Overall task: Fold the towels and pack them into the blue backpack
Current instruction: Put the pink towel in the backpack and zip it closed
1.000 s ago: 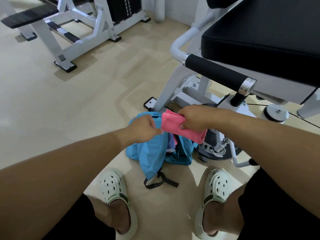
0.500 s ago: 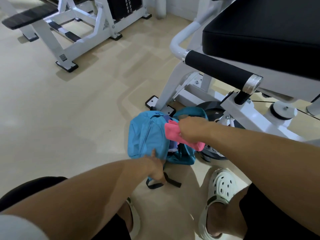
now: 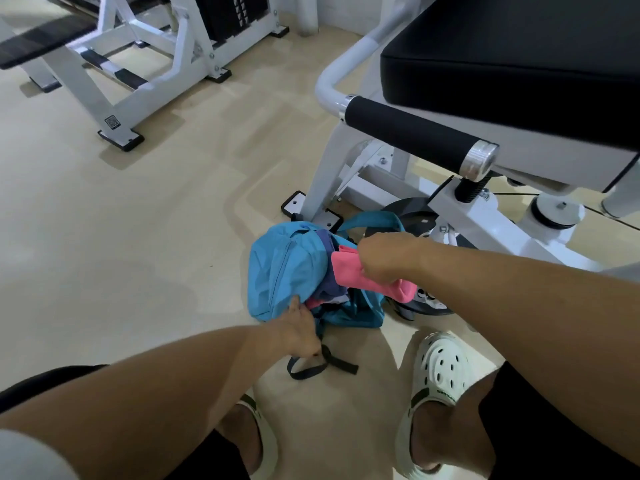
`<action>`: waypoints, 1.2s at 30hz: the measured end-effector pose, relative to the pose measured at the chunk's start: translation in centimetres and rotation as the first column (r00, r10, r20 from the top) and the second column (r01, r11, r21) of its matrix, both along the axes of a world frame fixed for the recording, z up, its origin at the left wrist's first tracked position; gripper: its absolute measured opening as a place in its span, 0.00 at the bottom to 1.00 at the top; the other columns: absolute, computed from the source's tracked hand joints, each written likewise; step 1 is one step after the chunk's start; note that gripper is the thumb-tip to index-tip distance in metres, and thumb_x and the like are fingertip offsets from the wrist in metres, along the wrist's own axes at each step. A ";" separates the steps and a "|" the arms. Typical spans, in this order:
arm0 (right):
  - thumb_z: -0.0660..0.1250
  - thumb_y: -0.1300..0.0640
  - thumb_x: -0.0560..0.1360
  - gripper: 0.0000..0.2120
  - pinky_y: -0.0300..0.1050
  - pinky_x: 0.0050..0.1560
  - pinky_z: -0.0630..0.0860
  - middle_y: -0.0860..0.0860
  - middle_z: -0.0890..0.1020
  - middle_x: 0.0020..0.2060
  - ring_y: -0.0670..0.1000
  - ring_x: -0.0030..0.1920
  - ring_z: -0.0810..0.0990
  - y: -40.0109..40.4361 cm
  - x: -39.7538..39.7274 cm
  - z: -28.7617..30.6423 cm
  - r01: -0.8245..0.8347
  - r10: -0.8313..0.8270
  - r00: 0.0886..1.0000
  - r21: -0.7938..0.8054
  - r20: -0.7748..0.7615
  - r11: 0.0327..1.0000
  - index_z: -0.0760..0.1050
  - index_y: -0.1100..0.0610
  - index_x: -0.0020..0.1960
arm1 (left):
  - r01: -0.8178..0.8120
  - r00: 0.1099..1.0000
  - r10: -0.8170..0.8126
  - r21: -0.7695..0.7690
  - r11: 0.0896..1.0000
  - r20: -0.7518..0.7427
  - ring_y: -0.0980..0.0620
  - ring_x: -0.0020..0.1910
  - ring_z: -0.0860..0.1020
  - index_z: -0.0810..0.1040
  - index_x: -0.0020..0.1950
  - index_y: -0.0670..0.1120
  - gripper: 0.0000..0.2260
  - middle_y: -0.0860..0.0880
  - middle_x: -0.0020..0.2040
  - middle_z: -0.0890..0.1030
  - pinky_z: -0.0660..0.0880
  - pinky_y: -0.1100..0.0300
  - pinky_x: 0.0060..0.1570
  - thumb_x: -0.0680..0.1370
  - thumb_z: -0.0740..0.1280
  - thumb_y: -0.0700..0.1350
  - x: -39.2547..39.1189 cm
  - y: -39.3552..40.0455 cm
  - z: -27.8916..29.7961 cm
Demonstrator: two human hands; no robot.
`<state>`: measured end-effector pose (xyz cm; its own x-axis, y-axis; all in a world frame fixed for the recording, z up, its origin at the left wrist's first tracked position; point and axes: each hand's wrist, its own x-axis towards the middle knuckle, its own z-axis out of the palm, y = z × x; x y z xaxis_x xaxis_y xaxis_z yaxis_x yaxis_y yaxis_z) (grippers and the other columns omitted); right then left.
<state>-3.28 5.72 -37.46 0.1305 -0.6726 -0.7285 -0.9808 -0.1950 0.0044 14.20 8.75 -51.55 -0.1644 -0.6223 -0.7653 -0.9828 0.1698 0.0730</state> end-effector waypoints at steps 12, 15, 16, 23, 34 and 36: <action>0.63 0.58 0.79 0.13 0.53 0.57 0.80 0.57 0.83 0.53 0.58 0.53 0.82 -3.3 -1.4 -6.7 0.229 -0.188 0.959 -0.187 0.214 0.955 0.76 0.60 0.61 | -0.801 0.514 0.540 -0.149 0.580 -0.666 0.48 0.46 0.80 0.80 0.64 0.48 0.19 0.46 0.61 0.80 0.77 0.59 0.46 0.77 0.63 0.35 0.7 -5.8 5.7; 0.61 0.58 0.79 0.11 0.51 0.52 0.78 0.58 0.82 0.51 0.59 0.52 0.82 -3.6 -1.2 -7.8 0.345 -0.266 0.899 -0.187 0.348 0.920 0.77 0.62 0.57 | -0.813 0.454 0.549 -0.074 0.578 -0.702 0.50 0.41 0.81 0.80 0.65 0.52 0.23 0.50 0.61 0.81 0.78 0.59 0.41 0.76 0.61 0.33 1.1 -6.3 6.2; 0.60 0.58 0.79 0.12 0.50 0.49 0.77 0.58 0.82 0.50 0.58 0.51 0.81 -3.6 -1.0 -7.9 0.376 -0.288 0.880 -0.182 0.377 0.909 0.77 0.62 0.56 | -0.806 0.445 0.551 -0.049 0.589 -0.706 0.52 0.40 0.80 0.80 0.67 0.53 0.25 0.52 0.59 0.81 0.79 0.58 0.43 0.76 0.59 0.31 1.1 -6.4 6.4; 0.59 0.54 0.83 0.15 0.50 0.53 0.77 0.59 0.82 0.53 0.59 0.53 0.81 -3.7 1.6 -9.2 0.526 -0.418 0.754 -0.084 0.506 0.846 0.77 0.63 0.59 | -0.731 0.500 0.579 0.046 0.681 -0.644 0.60 0.38 0.73 0.63 0.80 0.49 0.31 0.49 0.70 0.74 0.75 0.66 0.41 0.78 0.56 0.29 1.5 -7.2 7.0; 0.64 0.56 0.81 0.16 0.47 0.48 0.72 0.59 0.81 0.57 0.57 0.50 0.77 -5.9 4.7 -13.4 0.784 -0.557 0.447 -0.007 0.700 0.620 0.73 0.60 0.67 | -0.667 0.537 0.563 0.093 0.739 -0.628 0.52 0.48 0.81 0.52 0.83 0.48 0.38 0.48 0.77 0.67 0.78 0.60 0.40 0.76 0.62 0.29 1.4 -6.5 6.5; 0.65 0.56 0.80 0.17 0.46 0.48 0.69 0.58 0.81 0.57 0.55 0.49 0.76 -5.7 5.3 -14.5 0.784 -0.545 0.446 -0.015 0.710 0.621 0.71 0.60 0.67 | -0.654 0.553 0.556 0.090 0.751 -0.621 0.58 0.41 0.77 0.52 0.83 0.48 0.39 0.48 0.79 0.65 0.78 0.62 0.40 0.76 0.62 0.28 1.3 -6.6 6.9</action>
